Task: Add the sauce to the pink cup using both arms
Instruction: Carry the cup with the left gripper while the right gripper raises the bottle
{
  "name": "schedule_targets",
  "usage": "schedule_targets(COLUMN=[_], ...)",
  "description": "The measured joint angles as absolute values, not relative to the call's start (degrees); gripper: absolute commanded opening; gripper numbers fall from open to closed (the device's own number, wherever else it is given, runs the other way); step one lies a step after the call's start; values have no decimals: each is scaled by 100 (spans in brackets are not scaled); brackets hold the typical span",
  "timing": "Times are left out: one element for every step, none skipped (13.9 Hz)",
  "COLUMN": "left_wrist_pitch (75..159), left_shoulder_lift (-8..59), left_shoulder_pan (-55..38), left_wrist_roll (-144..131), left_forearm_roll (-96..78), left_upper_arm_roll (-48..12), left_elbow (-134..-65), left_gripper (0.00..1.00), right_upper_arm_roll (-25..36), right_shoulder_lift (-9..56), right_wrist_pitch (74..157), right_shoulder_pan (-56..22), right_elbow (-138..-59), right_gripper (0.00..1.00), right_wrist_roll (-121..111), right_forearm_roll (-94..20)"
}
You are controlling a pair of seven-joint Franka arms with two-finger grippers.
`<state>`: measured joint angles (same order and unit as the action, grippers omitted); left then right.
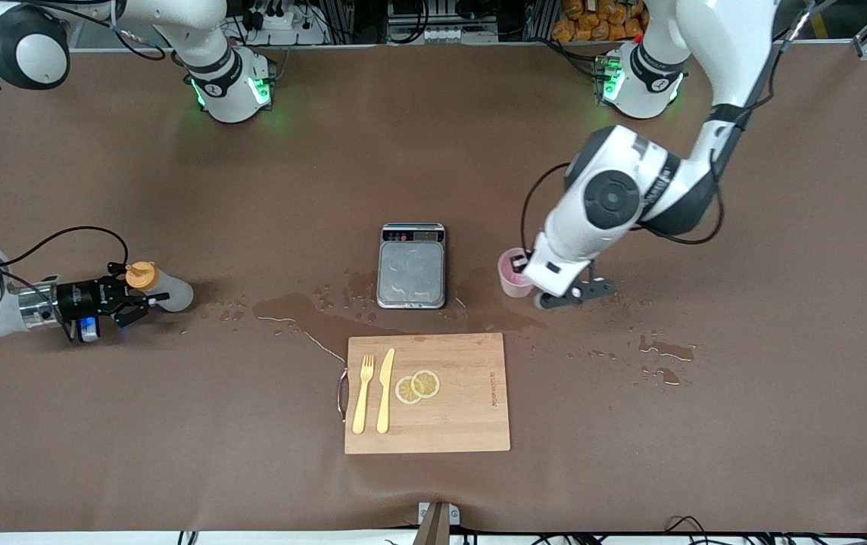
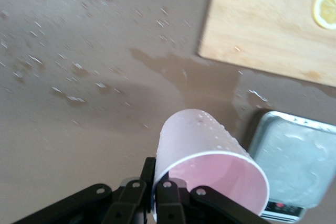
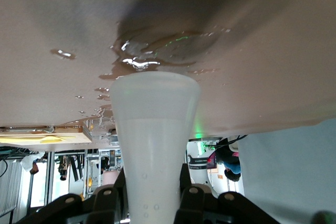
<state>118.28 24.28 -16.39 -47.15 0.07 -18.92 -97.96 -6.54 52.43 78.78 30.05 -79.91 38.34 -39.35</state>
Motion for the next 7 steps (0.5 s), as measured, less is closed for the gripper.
schedule_targets(left_wrist_pitch=[11828,11828,11828,11828,11828,11828,11828], left_shoulder_lift=[2520,2630,2739,2844,2929,2998,3074], left_shoulder_pan=[-1817,-1984,-2124,-2238,-2322,-2397,-2467], left_wrist_roll=[-4921,-5106,-5286,-5450,-5551,-5599,-5638], left_forearm_roll=[7,7,6,-13,-62,-155,-240], left_upper_arm_roll=[-1894,-1894,-1894,-1895,-1897,-1897,-1898], left_elbow=[-9703,-9598,-9502,-9413,-9338,-9275,-9193], left_gripper=[0,0,0,0,0,0,0], right_upper_arm_roll=[-655,-655,-656,-656,-657,-657,-656], right_shoulder_lift=[5234,5222,5203,5179,5151,5121,5095], right_wrist_pitch=[7877,7873,7871,7866,7865,7866,7865], right_shoulder_pan=[2947,2890,2830,2762,2701,2650,2602], right_elbow=[-7919,-7847,-7778,-7724,-7695,-7668,-7587], right_gripper=[40,40,40,40,39,39,39], right_wrist_roll=[3929,4021,4125,4239,4308,4345,4389], right_forearm_roll=[-3922,-3894,-3847,-3768,-3677,-3587,-3470])
